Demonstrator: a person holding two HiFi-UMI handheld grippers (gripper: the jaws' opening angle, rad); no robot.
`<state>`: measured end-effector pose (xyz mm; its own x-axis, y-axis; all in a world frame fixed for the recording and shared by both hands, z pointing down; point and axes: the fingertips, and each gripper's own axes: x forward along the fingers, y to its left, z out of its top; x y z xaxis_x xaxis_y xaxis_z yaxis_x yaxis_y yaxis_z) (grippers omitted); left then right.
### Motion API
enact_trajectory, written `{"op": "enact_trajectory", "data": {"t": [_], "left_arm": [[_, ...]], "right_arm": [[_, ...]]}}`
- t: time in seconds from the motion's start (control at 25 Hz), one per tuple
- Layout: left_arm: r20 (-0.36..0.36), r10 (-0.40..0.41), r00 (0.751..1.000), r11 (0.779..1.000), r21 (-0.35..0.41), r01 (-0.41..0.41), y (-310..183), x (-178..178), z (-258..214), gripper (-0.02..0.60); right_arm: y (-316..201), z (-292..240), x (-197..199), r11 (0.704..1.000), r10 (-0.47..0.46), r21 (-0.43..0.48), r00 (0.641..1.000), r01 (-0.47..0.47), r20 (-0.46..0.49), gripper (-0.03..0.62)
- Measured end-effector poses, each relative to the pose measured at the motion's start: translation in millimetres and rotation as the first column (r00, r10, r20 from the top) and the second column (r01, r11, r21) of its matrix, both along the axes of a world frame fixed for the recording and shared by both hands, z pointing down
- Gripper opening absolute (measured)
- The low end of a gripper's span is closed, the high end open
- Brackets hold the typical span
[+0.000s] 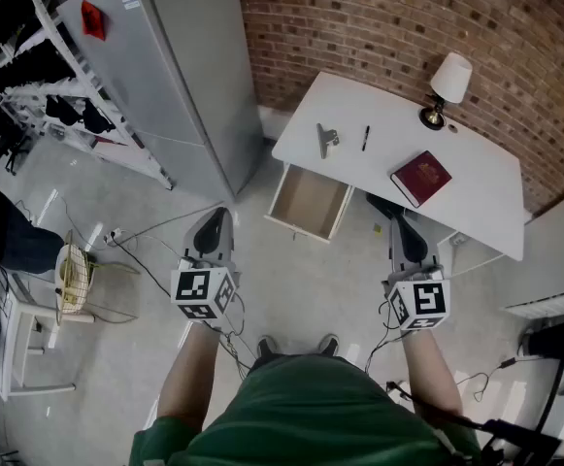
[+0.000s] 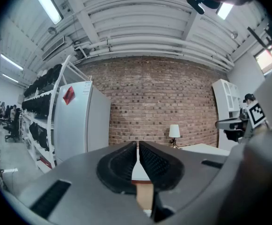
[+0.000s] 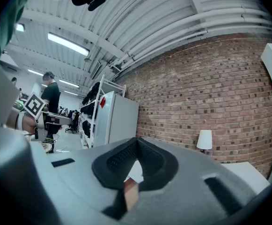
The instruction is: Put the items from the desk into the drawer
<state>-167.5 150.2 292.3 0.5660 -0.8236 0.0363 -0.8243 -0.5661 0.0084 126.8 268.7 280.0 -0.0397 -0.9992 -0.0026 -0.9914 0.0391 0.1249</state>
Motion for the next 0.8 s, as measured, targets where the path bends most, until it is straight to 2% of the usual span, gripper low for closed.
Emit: {"op": "enact_trajectory", "data": {"t": [0.16,0.28,0.8], "left_arm": [[0.005,0.005,1.0,1.0,0.003,-0.005,5.9,15.7,3.2,0.017],[-0.013,-0.001,1.0,1.0,-0.024,0.0,8.8,23.8,6.8,0.017],[-0.001,-0.059,0.998,0.998,-0.029,0.059,41.1,78.9,10.7,0.017]], "right_arm": [[3.7,-0.2,10.0,1.0,-0.005,0.013,1.0,0.005,-0.001,0.002],[5.4,1.2,15.1,1.0,-0.017,0.009,1.0,0.017,-0.002,0.002],[24.9,0.2,55.6,0.992,-0.123,0.037,0.992,0.123,0.006,0.003]]}}
